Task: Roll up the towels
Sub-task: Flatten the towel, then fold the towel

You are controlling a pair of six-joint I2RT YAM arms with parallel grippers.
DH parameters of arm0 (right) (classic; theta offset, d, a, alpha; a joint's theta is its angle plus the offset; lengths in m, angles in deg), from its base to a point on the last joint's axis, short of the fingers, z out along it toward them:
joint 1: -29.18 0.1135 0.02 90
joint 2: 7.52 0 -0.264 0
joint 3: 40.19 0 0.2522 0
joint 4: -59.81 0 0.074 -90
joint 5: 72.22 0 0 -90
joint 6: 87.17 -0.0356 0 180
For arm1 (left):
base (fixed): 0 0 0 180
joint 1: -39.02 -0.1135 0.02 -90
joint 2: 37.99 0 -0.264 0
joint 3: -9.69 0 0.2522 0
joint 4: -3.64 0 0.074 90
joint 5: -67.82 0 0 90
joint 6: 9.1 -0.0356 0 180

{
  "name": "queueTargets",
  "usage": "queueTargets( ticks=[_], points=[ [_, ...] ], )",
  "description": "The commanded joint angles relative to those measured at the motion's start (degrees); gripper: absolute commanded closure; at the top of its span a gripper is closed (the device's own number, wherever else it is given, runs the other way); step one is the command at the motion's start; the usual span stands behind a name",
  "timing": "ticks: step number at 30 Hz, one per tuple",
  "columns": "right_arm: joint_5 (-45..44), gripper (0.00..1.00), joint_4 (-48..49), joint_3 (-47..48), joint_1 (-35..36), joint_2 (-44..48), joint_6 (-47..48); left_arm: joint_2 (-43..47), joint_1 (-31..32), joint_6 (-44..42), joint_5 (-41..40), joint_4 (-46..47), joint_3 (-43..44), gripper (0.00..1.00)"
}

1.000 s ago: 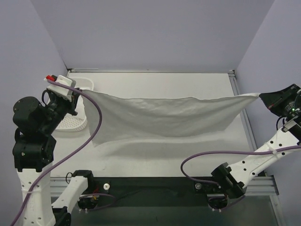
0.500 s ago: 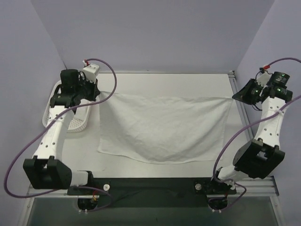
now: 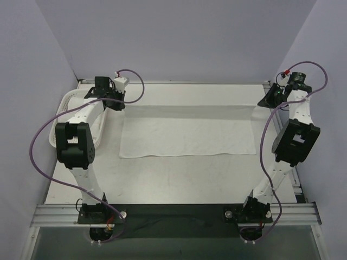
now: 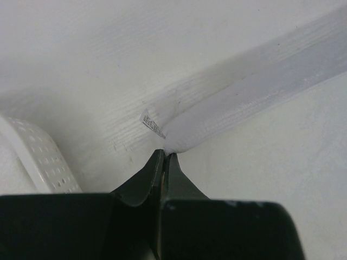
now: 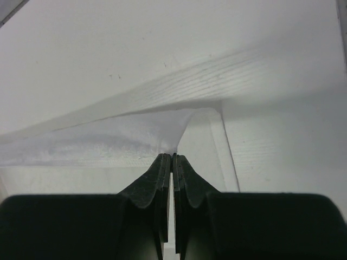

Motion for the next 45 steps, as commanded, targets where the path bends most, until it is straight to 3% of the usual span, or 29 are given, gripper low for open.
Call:
queueTargets(
  ticks=[1, 7, 14, 21, 31, 45],
  points=[
    [-1.6, 1.00, -0.4, 6.8, 0.1, -1.3, -1.4, -2.4, -0.5, -2.1, 0.7, 3.1, 7.2, 1.00],
    [-1.1, 1.00, -2.6, 3.7, 0.2, 0.3, 1.7, 1.2, -0.5, -5.0, 3.1, 0.8, 4.4, 1.00],
    [-6.8, 1.00, -8.9, -3.3, -0.2, 6.1, 7.3, 13.5, -0.5, -12.3, 2.2, -4.3, -9.9, 1.00],
    [-11.3, 1.00, -16.9, -9.2, -0.1, 9.8, 10.7, 18.0, -0.4, -18.4, 2.4, -14.3, -16.0, 1.00],
    [-15.5, 1.00, -13.6, -19.3, 2.5, 5.0, 12.2, 11.0, 0.3, -18.5, -0.4, -13.5, -22.3, 1.00],
    [-19.3, 1.00, -10.7, -21.4, 3.4, 3.1, 13.4, 5.2, 1.3, -16.9, -2.9, -11.6, -21.9, 1.00]
  ],
)
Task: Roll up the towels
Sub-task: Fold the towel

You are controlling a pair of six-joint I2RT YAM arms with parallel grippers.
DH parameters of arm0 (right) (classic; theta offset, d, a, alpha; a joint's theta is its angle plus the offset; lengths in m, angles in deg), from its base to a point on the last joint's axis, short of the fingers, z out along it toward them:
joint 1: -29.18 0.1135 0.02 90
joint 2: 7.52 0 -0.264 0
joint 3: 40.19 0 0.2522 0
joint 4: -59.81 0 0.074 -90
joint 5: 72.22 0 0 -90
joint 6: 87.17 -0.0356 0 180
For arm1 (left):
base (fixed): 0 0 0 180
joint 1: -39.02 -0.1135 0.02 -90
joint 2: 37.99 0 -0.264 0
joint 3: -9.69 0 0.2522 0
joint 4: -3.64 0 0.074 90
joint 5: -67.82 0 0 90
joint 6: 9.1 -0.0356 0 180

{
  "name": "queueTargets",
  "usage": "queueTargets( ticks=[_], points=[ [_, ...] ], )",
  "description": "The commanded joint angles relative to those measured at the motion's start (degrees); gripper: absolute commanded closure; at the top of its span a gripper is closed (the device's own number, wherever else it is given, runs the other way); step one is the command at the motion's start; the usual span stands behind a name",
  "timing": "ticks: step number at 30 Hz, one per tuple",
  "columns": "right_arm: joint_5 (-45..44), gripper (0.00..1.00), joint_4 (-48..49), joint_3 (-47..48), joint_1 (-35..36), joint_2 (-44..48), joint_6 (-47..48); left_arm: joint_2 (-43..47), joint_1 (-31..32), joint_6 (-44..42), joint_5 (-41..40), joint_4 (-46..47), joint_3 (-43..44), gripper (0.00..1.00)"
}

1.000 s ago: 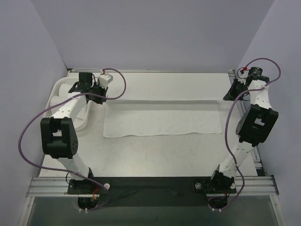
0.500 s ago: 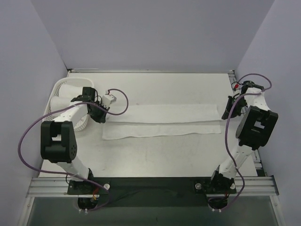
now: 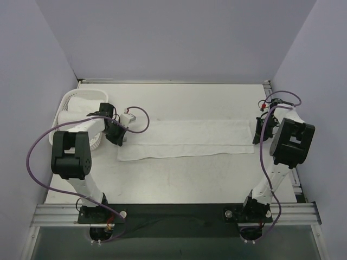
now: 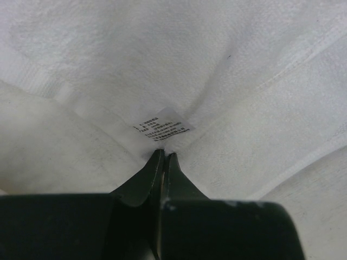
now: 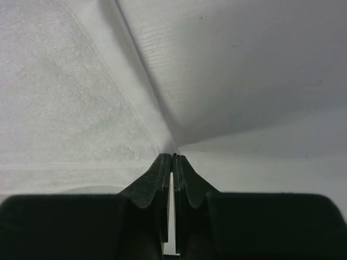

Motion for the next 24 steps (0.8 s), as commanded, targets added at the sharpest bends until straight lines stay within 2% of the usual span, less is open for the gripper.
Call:
queueTargets(
  ticks=[1, 9, 14, 17, 20, 24],
  points=[
    [-1.0, 1.00, -1.5, 1.6, 0.0, 1.2, 0.9, -1.8, 0.2, 0.7, -1.4, 0.3, 2.5, 1.00],
    [1.9, 1.00, -6.4, 11.5, -0.1, 5.9, 1.3, 5.8, 0.2, 1.0, 0.2, -8.1, 11.8, 1.00],
    [3.7, 1.00, -9.3, 12.1, -0.5, 8.7, 2.5, 11.9, 0.2, -0.6, 1.6, -14.3, 13.3, 1.00],
    [2.9, 1.00, -9.5, 9.9, -0.5, 9.8, 3.6, 15.5, 0.2, -2.4, 1.3, -16.0, 10.2, 1.00],
    [2.0, 1.00, -9.0, 7.0, -0.5, 9.2, 4.4, 18.3, 0.2, -3.9, 0.9, -15.9, 3.6, 1.00],
    [2.3, 1.00, -6.8, 4.5, -0.3, 6.5, 3.6, 17.2, 0.9, -3.0, 1.1, -13.7, -2.7, 1.00]
  ],
)
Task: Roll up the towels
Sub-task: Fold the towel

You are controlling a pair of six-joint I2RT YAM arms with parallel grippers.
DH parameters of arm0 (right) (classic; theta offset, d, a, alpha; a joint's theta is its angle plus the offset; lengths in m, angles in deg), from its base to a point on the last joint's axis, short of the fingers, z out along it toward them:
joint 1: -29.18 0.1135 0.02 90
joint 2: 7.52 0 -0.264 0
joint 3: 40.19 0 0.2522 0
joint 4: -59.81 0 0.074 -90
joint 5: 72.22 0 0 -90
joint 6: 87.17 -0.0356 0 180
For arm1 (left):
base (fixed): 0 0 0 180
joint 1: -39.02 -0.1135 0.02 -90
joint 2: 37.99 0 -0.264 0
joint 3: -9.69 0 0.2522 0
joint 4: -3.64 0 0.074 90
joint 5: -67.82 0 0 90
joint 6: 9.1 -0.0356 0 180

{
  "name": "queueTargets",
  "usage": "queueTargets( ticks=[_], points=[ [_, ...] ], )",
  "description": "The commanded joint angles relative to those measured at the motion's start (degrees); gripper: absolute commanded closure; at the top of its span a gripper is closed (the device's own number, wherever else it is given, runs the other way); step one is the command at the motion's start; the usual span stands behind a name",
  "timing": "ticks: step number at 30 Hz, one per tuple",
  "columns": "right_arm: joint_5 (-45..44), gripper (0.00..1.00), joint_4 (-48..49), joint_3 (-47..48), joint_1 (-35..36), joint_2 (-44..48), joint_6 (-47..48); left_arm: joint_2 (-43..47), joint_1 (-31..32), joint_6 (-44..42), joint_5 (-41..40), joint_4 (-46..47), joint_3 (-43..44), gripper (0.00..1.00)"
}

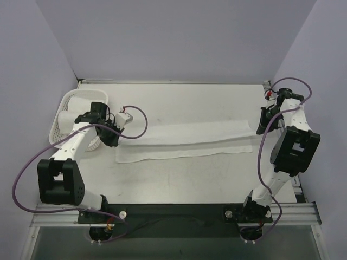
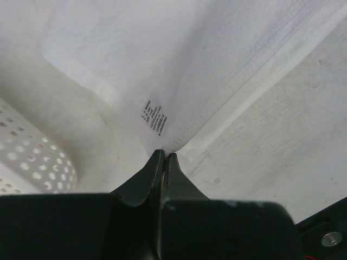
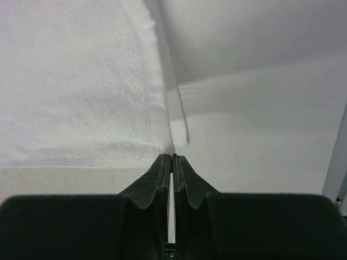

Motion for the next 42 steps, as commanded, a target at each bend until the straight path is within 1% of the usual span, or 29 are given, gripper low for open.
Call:
queueTargets(
  ticks=[1, 6, 14, 17, 21, 27, 30, 35, 38, 42],
  points=[
    [-0.7, 1.00, -1.0, -2.0, -0.2, -2.9, 0.3, -1.8, 0.8, 0.0, 0.5, 1.2, -5.4, 1.00],
    [-0.6, 1.00, 0.7, -3.2, 0.5, -6.3, -0.7, -5.9, 3.4, 2.0, -1.5, 8.2, -11.4, 1.00],
    [-1.7, 1.00, 2.1, -6.3, 0.7, -6.8, 0.2, -10.9, 3.3, 2.8, -5.0, 11.8, -13.2, 1.00],
    [-2.7, 1.00, 2.1, -5.1, 0.5, -6.9, 0.3, -12.1, 3.3, 3.4, -5.3, 12.1, -11.3, 1.00],
    [-4.1, 1.00, 1.8, -3.2, -0.5, -6.9, 1.0, -14.9, 3.3, 4.7, -5.0, 12.5, -6.3, 1.00],
    [-2.7, 1.00, 1.1, -3.7, -1.4, -5.5, 1.8, -18.1, 3.5, 5.9, -4.5, 10.8, 0.9, 1.00],
    [-0.7, 1.00, 0.3, -2.9, -1.2, -4.4, 1.1, -17.0, 3.5, 5.4, -4.1, 7.7, 5.0, 1.00],
    [0.5, 1.00, -1.5, -0.1, -1.3, -3.1, 0.5, -11.6, 3.2, 2.9, -4.4, 2.2, 10.7, 1.00],
    [1.5, 1.00, -2.9, 1.8, -1.6, -2.0, 0.4, -8.3, 2.5, 1.1, -4.5, -1.2, 13.1, 1.00],
    [2.7, 1.00, -4.4, 2.9, -2.7, 0.2, 0.5, -4.7, 1.6, -1.9, -3.8, -4.7, 13.2, 1.00]
  ],
)
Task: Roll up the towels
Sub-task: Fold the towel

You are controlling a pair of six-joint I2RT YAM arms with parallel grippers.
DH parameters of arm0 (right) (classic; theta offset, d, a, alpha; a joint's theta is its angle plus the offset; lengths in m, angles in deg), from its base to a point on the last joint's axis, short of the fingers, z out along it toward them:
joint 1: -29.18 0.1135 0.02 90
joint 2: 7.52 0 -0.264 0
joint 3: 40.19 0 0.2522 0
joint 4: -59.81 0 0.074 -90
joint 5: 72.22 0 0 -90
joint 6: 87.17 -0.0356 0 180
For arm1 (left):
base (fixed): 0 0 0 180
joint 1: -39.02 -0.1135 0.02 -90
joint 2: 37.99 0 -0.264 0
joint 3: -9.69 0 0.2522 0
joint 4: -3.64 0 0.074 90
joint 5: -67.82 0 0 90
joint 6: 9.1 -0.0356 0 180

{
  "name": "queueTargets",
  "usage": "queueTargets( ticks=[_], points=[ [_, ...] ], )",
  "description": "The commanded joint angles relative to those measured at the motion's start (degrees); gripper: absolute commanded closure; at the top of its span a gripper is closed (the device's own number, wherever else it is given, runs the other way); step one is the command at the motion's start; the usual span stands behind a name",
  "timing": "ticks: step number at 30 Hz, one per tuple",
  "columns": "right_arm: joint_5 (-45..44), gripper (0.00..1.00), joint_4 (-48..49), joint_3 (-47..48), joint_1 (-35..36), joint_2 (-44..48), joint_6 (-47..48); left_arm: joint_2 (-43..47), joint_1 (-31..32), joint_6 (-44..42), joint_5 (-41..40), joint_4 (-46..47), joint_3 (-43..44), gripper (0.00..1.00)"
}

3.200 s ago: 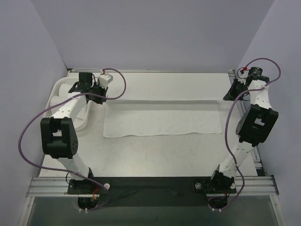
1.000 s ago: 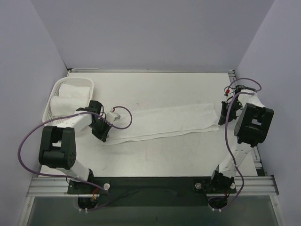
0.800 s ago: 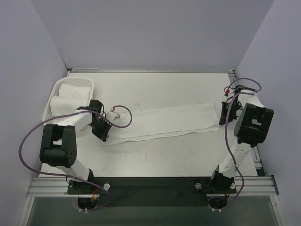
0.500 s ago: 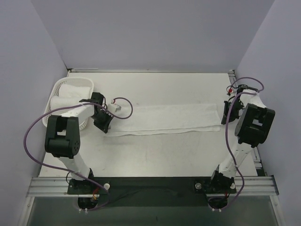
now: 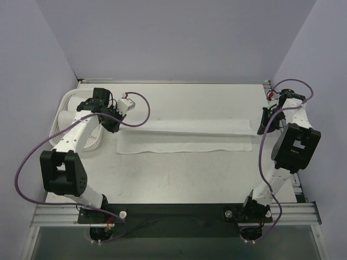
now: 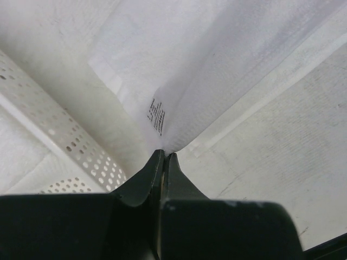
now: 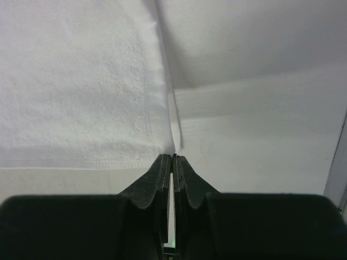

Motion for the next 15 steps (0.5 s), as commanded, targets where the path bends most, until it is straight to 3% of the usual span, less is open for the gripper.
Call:
queueTargets(
  ticks=[1, 8, 15],
  points=[
    [1.4, 1.00, -5.0, 2.2, -1.4, 5.0, 0.0, 5.0, -1.6, -4.7, 0.4, -5.2, 1.7, 1.00],
    [2.1, 1.00, -4.8, -1.0, -2.1, 3.2, 1.1, 3.5, -1.6, -5.5, 2.1, -4.8, -5.9, 1.00],
    [0.9, 1.00, -1.5, -3.8, 0.5, 0.1, -0.2, -0.4, -0.3, -5.1, 1.5, 2.9, -16.2, 1.00]
  ],
)
